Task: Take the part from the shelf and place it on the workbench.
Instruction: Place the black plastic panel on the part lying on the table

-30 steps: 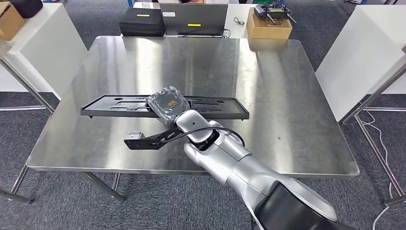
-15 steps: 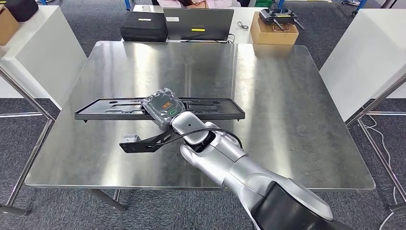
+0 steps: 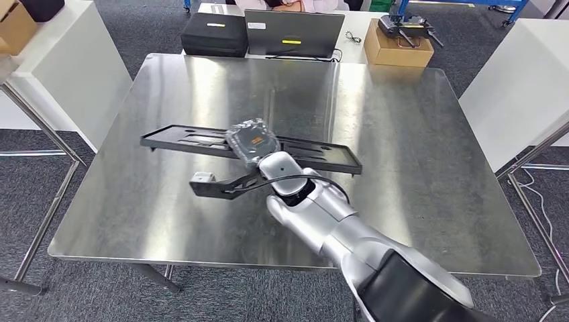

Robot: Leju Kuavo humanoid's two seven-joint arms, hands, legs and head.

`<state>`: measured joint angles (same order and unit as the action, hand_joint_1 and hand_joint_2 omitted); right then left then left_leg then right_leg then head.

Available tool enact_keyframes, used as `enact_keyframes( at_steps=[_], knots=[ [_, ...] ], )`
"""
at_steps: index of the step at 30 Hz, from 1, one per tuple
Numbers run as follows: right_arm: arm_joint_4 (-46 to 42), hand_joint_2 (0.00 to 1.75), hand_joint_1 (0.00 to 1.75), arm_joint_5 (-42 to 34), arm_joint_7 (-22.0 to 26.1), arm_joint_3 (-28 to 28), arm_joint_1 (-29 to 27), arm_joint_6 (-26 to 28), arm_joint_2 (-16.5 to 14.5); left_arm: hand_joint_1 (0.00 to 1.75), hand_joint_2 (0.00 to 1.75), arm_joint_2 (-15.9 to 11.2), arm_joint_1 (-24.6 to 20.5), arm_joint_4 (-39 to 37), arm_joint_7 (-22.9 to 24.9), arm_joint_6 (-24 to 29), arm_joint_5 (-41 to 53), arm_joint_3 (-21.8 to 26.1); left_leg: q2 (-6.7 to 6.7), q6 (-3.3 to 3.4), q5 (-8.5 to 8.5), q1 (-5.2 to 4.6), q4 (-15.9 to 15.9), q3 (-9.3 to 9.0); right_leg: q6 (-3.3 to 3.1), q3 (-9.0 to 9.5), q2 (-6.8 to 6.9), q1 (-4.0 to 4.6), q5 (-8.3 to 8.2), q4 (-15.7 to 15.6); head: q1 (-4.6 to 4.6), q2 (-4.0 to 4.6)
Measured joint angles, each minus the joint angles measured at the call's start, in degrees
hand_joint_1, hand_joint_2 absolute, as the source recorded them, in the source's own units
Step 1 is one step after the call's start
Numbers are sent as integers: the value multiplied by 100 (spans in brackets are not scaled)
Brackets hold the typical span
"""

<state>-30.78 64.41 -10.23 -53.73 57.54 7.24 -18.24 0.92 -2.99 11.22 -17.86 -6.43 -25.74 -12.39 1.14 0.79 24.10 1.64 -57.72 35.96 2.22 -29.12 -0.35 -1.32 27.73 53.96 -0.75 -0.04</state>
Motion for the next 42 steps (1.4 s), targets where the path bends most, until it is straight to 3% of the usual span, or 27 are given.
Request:
enact_keyframes(
  at_steps=[4,10,14,27,42],
  knots=[
    [344,175,175,238,-75,519,-6,68,342,0,175,-52,5,-4,47,-70,154,-16,-4,13,-11,-5,-2,-3,90,29,4,0,-25,3,0,0],
    [578,175,175,507,-248,1078,-138,78,807,0,175,-109,-78,-3,227,-128,442,-130,-16,16,-16,2,0,-15,101,41,-4,4,-30,19,-1,0],
    [650,0,0,695,-323,1449,-280,131,1098,0,175,-132,-172,-3,359,-134,609,-225,-24,15,-16,2,5,-18,101,39,-11,7,-30,28,-2,0],
    [539,0,0,1401,-331,2499,-665,159,1558,0,175,-140,-398,49,619,-175,943,-350,-27,15,-17,2,7,-25,113,44,-12,7,-22,35,-2,0],
    [456,0,0,1435,-329,2695,-732,157,1647,0,175,-140,-421,84,624,-155,954,-352,-28,14,-17,2,7,-25,113,42,-12,8,-21,37,-2,0]
  ],
)
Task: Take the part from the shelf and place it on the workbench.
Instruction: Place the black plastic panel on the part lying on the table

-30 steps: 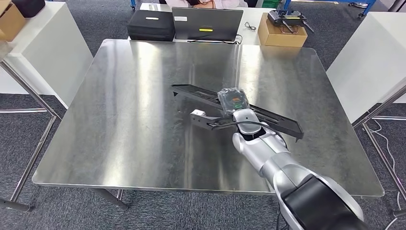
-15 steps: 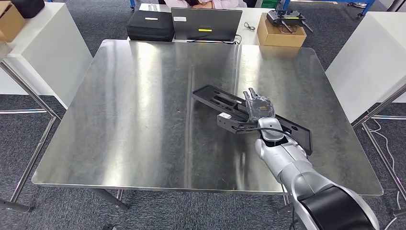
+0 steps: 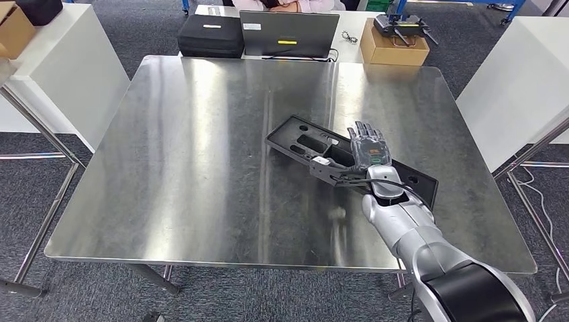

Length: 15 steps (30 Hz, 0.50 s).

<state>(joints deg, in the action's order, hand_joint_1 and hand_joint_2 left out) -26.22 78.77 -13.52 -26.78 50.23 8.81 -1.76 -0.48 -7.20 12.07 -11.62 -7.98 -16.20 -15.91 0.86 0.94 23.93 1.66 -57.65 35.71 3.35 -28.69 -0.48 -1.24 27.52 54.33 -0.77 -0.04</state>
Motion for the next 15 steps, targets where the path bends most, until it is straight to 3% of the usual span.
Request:
enact_keyframes(
  at_steps=[8,15],
  knots=[
    [-114,0,0,453,296,327,-29,27,9,0,175,1,-35,13,109,-40,155,3,1,0,0,0,0,0,0,1,0,-1,0,0,-1,0],
    [-749,0,0,972,1279,498,-111,354,-149,0,175,11,-89,39,178,-60,270,9,-4,0,0,0,0,0,0,-1,-8,3,0,6,-1,0]
  ],
)
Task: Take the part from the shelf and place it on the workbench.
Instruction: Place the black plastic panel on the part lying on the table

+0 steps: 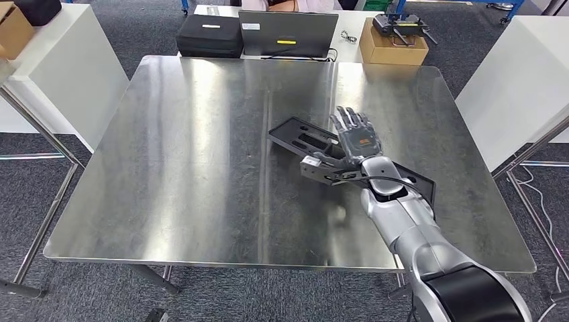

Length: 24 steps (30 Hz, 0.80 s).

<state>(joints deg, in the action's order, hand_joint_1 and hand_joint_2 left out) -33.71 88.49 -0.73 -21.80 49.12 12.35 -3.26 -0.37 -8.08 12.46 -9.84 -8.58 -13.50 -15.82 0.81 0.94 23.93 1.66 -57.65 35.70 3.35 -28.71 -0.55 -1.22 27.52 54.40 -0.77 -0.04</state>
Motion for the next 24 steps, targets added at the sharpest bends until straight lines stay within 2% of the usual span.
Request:
enact_keyframes(
  at_steps=[4,8,11,15,18,21,24],
  knots=[
    [-817,0,0,122,318,-18,-164,-99,-156,0,0,14,-13,13,4,17,11,20,3,-1,0,3,1,-1,-1,-2,2,1,5,1,-1,0],
    [-1817,0,0,-7,534,-34,-533,26,-174,0,0,49,3,13,60,143,-71,110,7,-2,1,6,1,-1,-3,-2,7,-1,9,1,1,0],
    [-2967,0,0,-128,598,-41,-1155,98,-74,0,0,95,42,13,-20,218,-143,220,9,-2,5,4,1,-1,-3,-8,8,-4,13,-2,1,0],
    [-4745,0,0,-101,608,-52,-2380,304,225,0,0,155,179,11,-289,233,-186,350,31,-7,29,1,0,-14,6,-26,23,-8,42,-8,2,0],
    [-5954,0,0,41,530,-29,-3403,713,530,0,0,181,310,7,-472,267,-191,416,36,-8,47,-7,-1,-21,11,-18,28,-9,53,-10,1,0],
    [-6959,0,0,128,472,83,-4343,1181,868,0,0,204,420,-3,-627,313,-220,498,35,-10,63,-11,0,-28,12,-8,27,-9,68,-10,0,0],
    [-7656,0,0,145,627,275,-5061,1448,1067,0,0,226,519,-30,-757,333,-272,583,32,-17,79,-11,1,-41,13,0,22,-8,77,-10,-1,0]
  ],
)
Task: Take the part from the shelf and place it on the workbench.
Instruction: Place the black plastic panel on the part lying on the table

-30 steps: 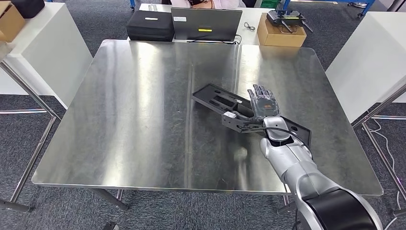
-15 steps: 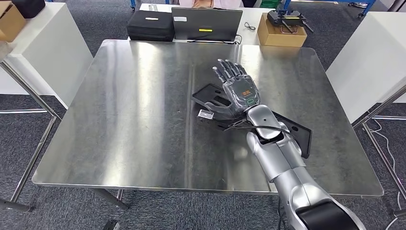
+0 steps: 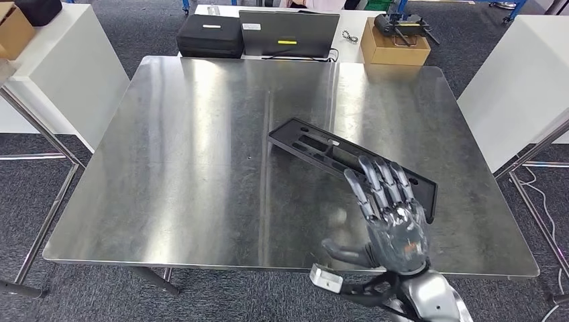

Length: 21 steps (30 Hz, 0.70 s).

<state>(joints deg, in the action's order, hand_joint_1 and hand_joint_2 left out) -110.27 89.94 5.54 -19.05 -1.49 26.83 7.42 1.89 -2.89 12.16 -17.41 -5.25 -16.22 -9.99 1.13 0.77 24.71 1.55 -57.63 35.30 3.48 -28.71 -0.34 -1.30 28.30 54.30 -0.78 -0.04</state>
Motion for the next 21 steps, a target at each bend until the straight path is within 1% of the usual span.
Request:
enact_keyframes(
  at_steps=[4,9,17,19,21],
  knots=[
    [-544,0,0,1,172,233,-635,203,53,0,0,22,87,-34,-76,4,-52,95,1,-6,8,5,1,-18,-2,11,0,0,15,0,1,0],
    [-876,0,0,1,170,360,-1132,288,36,0,0,48,123,-80,-65,48,-60,174,0,-8,11,6,3,-33,-1,29,0,1,22,0,0,0],
    [-1044,0,0,2,161,440,-1373,326,19,0,0,65,127,-105,-64,53,-63,194,0,-7,12,4,3,-42,-1,42,0,1,23,0,0,0],
    [-1053,0,0,3,152,450,-1394,334,15,0,0,64,127,-108,-62,54,-70,197,0,14,32,-10,-10,-45,7,45,1,-19,22,-8,1,0],
    [-1054,0,0,-20,106,451,-1421,347,5,0,0,62,130,-110,-48,61,-87,211,1,57,67,-32,-26,-60,30,62,1,-53,31,-16,-1,0]
  ],
)
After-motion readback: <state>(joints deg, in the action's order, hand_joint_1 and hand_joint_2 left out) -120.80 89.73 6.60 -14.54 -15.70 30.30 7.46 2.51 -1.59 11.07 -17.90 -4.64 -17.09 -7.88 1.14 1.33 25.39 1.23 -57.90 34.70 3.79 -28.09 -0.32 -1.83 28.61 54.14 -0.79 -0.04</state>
